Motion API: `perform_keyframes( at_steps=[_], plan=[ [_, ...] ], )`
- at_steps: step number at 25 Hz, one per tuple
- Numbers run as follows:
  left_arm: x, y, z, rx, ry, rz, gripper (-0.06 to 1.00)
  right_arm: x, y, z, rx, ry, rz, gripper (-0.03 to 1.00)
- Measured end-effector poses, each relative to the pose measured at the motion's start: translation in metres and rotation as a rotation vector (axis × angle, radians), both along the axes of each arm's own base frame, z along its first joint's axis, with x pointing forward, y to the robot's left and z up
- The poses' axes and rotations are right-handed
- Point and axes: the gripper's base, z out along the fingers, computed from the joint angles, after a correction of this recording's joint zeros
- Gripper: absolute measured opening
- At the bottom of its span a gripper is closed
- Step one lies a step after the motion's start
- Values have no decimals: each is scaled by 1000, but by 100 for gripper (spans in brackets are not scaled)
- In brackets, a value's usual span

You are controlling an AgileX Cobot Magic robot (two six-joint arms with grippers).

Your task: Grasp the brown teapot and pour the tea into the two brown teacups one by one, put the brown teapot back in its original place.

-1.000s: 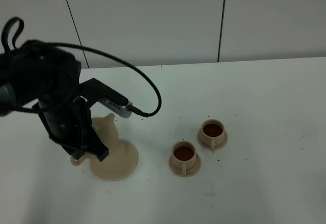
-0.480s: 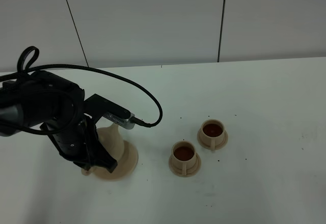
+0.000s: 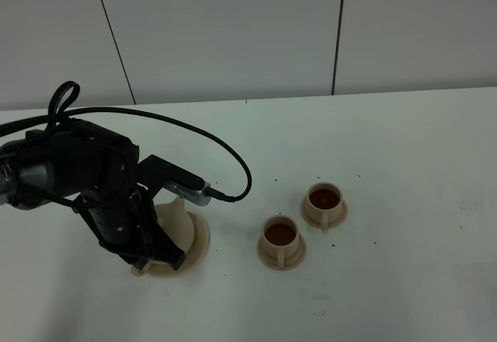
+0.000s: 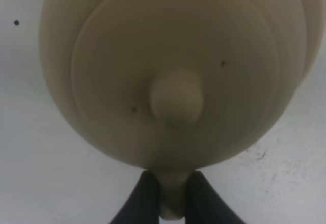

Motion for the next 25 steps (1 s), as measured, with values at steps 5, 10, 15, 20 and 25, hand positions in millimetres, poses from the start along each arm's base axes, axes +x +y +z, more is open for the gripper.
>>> perform_keyframes(
  at_steps=[5,10,15,20,25],
  plan=[
    [0,1,0,-20,8,5,17,0,0,0,0,0,0,36],
    [1,2,0,-32,14,-5,17,0,0,0,0,0,0,36],
    [0,2,0,-30,22,-6,17,0,0,0,0,0,0,36],
    [-1,2,-1,-26,29,-9,17,0,0,0,0,0,0,36],
    [-1,2,-1,-26,31,-10,17,0,0,0,0,0,0,36]
  ],
)
